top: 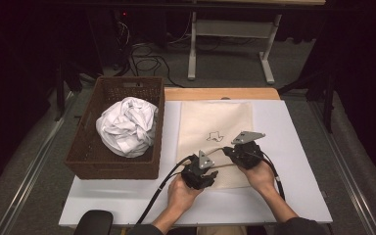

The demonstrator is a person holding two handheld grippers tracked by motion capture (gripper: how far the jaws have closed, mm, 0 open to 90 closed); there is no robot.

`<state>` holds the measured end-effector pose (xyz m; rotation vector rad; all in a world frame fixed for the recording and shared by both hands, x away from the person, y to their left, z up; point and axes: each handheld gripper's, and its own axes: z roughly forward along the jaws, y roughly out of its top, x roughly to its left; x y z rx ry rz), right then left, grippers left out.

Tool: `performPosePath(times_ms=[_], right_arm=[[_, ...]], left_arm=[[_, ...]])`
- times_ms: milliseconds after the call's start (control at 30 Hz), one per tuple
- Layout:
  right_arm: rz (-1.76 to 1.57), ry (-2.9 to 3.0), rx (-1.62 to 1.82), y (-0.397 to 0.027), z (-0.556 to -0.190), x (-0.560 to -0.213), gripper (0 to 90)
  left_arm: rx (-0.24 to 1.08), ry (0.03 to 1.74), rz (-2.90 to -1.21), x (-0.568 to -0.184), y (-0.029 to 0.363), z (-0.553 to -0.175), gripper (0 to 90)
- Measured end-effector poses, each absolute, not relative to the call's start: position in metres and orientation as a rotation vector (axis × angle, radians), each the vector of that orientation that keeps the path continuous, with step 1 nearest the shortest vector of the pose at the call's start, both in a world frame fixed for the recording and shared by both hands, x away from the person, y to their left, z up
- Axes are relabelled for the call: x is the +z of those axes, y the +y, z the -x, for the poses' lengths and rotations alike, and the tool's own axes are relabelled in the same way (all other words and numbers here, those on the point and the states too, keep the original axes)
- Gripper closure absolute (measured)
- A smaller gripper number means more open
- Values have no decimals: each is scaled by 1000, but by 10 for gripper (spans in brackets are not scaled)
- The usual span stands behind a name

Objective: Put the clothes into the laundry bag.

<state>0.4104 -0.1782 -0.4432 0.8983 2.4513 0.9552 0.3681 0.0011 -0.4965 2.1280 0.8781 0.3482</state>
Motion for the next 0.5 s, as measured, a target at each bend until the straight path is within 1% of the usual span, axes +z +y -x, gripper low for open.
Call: performPosePath(times_ms=[133, 200, 433, 500], right_arm=[[-898, 2449, 958, -179, -410, -441, 890], [-893, 2444, 965, -179, -409, -439, 890], [-894, 2430, 984, -180, -413, -426, 890], [-897, 2421, 992, -180, -413, -422, 890]], left_arm=[[344, 911, -2170, -504, -5, -376, 620], [374, 917, -2188, -507, -7, -377, 612], [410, 906, -2218, -507, -7, -377, 607], [409, 920, -2228, -508, -6, -378, 583]])
